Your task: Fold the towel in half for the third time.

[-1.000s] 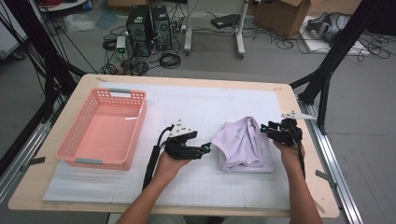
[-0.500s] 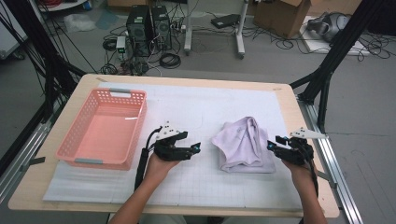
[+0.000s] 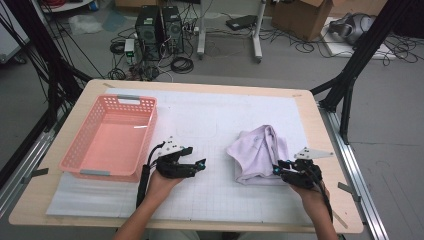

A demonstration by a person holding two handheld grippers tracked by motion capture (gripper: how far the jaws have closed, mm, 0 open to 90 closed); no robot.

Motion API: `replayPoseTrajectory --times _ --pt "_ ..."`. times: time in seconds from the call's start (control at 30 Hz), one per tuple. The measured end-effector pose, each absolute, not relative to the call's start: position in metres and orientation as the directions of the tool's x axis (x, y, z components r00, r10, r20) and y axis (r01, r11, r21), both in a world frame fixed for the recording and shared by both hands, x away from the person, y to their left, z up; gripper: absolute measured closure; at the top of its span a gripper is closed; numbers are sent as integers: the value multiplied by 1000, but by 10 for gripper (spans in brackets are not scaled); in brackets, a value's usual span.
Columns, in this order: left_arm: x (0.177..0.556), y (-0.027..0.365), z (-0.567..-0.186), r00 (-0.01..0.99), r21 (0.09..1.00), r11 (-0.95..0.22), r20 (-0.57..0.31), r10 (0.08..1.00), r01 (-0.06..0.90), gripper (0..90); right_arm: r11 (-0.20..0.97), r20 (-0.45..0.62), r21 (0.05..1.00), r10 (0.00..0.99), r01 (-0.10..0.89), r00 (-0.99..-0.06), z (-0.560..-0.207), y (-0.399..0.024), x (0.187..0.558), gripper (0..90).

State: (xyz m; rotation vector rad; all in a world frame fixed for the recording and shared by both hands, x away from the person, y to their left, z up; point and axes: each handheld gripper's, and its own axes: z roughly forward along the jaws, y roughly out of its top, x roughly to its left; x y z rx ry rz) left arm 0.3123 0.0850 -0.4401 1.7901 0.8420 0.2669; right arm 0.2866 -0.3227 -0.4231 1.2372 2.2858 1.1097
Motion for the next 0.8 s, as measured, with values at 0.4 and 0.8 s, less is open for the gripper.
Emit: replayPoseTrajectory --times 0.4,0.8 --pt "310 90 -444 722 897 -152 -223 655 415 306 305 48 740 865 600 -500 -426 -330 280 725" --pt "309 91 -445 714 896 -146 -227 662 420 307 289 40 735 884 613 -466 -422 -341 270 852"
